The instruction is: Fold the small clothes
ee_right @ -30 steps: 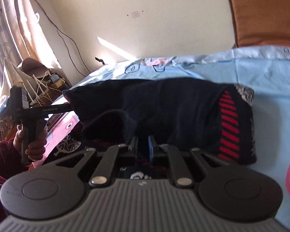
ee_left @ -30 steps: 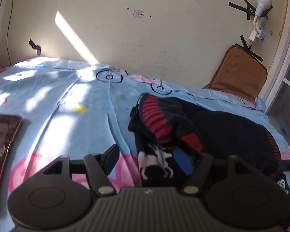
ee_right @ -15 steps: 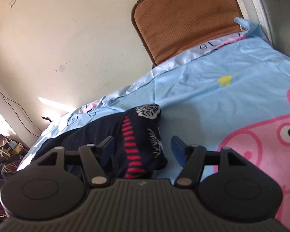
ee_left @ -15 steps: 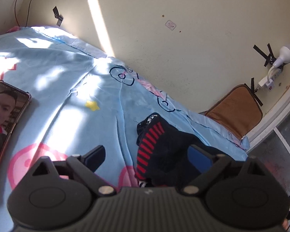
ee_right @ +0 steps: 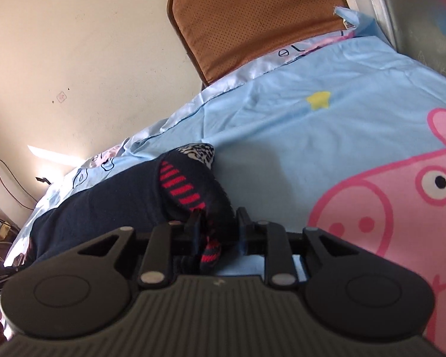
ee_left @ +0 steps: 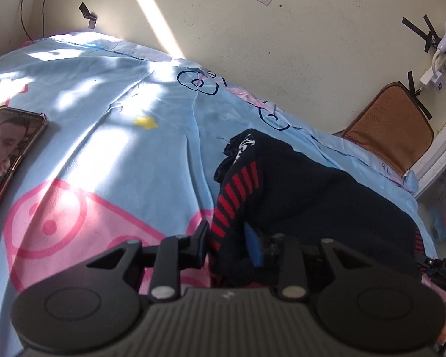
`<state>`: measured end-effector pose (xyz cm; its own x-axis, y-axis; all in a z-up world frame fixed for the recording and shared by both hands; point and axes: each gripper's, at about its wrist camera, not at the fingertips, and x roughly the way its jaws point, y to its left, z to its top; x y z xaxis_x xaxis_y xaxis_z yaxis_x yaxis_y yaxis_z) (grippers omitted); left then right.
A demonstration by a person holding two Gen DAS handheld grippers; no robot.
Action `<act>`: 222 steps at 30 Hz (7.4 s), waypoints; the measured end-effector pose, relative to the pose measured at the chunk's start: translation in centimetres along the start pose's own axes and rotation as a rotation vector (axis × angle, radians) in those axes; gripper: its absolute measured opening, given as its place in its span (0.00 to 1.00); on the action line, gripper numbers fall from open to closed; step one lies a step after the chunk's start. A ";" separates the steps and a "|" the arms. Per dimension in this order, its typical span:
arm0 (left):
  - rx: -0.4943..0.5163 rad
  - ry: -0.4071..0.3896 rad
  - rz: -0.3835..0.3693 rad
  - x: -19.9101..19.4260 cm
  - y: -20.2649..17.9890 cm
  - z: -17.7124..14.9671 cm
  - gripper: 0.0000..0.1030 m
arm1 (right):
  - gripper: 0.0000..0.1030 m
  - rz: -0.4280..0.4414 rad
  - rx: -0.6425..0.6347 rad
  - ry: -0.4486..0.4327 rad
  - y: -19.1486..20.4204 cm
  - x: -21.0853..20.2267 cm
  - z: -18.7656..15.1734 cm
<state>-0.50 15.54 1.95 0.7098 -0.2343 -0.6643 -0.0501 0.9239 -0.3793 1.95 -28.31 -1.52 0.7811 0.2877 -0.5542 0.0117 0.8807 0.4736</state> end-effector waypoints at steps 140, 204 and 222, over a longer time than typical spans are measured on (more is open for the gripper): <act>0.196 -0.071 0.119 1.7 -4.6 2.5 0.64 | 0.16 0.495 -0.301 0.212 19.7 5.7 -8.2; 0.252 -0.070 0.114 10.5 -11.4 6.2 0.93 | 0.61 0.154 -0.103 -0.007 11.2 12.6 4.5; 0.398 -0.167 0.310 3.3 -13.8 -4.9 0.93 | 0.61 0.095 -0.173 -0.073 10.9 2.1 -6.8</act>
<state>-0.90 0.56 1.88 0.8081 0.0897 -0.5822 -0.0283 0.9931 0.1138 -0.53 -15.50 -2.19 0.8166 0.3502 -0.4589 -0.1666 0.9041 0.3935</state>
